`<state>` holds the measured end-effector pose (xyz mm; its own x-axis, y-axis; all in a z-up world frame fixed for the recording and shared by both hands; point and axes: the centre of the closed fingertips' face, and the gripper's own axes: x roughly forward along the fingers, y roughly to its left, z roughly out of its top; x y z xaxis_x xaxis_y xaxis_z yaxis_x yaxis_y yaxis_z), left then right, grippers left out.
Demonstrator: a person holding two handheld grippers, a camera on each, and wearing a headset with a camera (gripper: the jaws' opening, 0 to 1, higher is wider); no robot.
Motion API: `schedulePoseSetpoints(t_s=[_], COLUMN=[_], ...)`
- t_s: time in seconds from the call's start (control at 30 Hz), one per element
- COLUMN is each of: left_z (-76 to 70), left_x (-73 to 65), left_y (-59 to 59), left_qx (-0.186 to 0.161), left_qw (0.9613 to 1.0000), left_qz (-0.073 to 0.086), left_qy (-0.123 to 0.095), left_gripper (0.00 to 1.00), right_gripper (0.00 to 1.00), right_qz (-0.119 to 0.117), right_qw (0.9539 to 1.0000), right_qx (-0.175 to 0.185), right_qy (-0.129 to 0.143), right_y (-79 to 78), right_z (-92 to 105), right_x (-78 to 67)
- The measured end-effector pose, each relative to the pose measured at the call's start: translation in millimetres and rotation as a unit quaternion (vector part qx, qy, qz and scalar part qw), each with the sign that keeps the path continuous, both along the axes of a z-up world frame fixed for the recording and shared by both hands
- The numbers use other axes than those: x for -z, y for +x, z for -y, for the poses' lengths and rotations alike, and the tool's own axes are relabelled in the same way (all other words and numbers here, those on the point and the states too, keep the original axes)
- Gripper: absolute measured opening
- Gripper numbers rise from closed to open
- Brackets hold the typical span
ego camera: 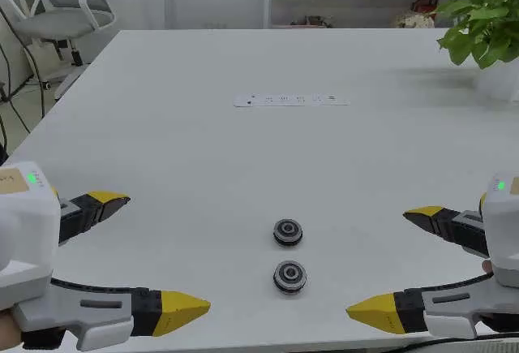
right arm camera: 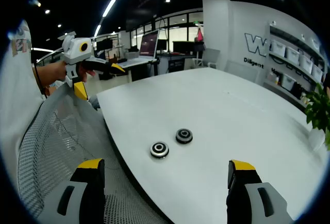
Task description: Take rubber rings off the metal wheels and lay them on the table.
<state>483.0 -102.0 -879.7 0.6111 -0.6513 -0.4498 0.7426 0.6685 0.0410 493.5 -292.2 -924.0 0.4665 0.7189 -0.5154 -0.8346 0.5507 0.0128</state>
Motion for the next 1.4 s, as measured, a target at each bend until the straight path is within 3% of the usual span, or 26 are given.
schedulePoseSetpoints(t_s=[0.07,0.17,0.27,0.97,1.4], left_z=[1.7,1.5,2.4,1.7,2.2], left_x=[-2.5,0.4,-1.4,4.8,5.2], left_y=[-0.1,-1.6,-1.7,-5.8,-6.0], left_qx=[0.003,0.003,0.007,0.003,0.006], left_qw=[1.0000,1.0000,1.0000,0.9996,0.9995], left_qz=[0.005,-0.005,0.005,-0.026,-0.032], left_qy=[-0.005,0.000,-0.003,-0.003,-0.002], left_gripper=[0.98,0.96,0.98,0.97,0.99], right_gripper=[0.99,0.99,0.99,0.99,0.99], right_qz=[0.002,0.003,0.000,-0.020,-0.023], right_qw=[1.0000,1.0000,1.0000,0.9998,0.9996], right_qx=[0.000,0.002,0.006,0.007,0.005], right_qy=[0.002,0.000,-0.001,-0.006,-0.012], right_y=[0.0,0.8,1.2,-5.0,-4.1], right_z=[-0.4,0.7,2.2,2.3,4.4], right_x=[-1.2,-0.9,-0.3,4.1,4.8])
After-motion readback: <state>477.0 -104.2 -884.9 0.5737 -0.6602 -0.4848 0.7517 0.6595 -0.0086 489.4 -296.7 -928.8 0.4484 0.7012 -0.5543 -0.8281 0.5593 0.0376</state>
